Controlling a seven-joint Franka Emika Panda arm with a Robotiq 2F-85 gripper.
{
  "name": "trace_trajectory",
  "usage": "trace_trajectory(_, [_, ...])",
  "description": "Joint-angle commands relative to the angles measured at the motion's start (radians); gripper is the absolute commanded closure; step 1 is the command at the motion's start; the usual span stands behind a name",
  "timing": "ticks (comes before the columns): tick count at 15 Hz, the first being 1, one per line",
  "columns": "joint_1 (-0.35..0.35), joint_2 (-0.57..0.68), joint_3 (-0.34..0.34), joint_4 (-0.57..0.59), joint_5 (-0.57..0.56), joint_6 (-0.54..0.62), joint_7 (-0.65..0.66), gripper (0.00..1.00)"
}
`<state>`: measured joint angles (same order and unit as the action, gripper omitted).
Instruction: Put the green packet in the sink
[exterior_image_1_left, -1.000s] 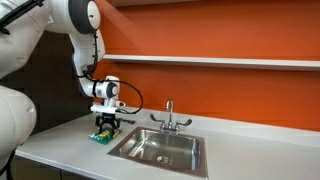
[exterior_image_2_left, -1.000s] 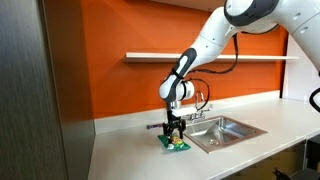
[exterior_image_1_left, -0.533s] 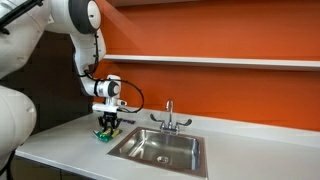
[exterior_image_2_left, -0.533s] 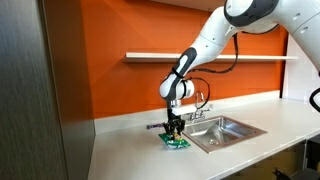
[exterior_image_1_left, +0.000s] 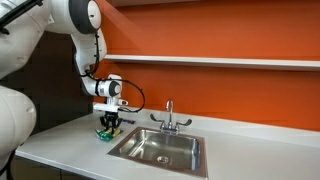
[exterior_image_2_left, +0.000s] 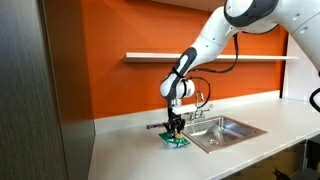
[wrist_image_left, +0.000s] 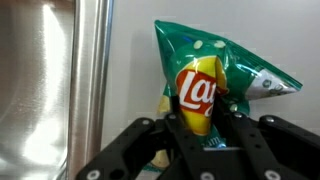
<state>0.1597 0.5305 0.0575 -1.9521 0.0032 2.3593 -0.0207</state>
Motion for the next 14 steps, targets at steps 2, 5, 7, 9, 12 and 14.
trace_trajectory(2, [-0.007, -0.003, 0.003, 0.027, -0.015, -0.016, 0.029, 0.98])
trace_trajectory(5, [-0.007, -0.018, 0.003, 0.035, -0.017, -0.026, 0.03, 0.99])
trace_trajectory(7, [-0.008, -0.024, 0.003, 0.039, -0.016, -0.027, 0.03, 0.96])
trace_trajectory(9, [-0.009, -0.034, 0.003, 0.047, -0.017, -0.029, 0.027, 0.96])
trace_trajectory(12, [-0.011, -0.05, 0.001, 0.058, -0.017, -0.033, 0.027, 1.0])
trace_trajectory(14, [-0.012, -0.066, -0.004, 0.062, -0.019, -0.034, 0.031, 1.0])
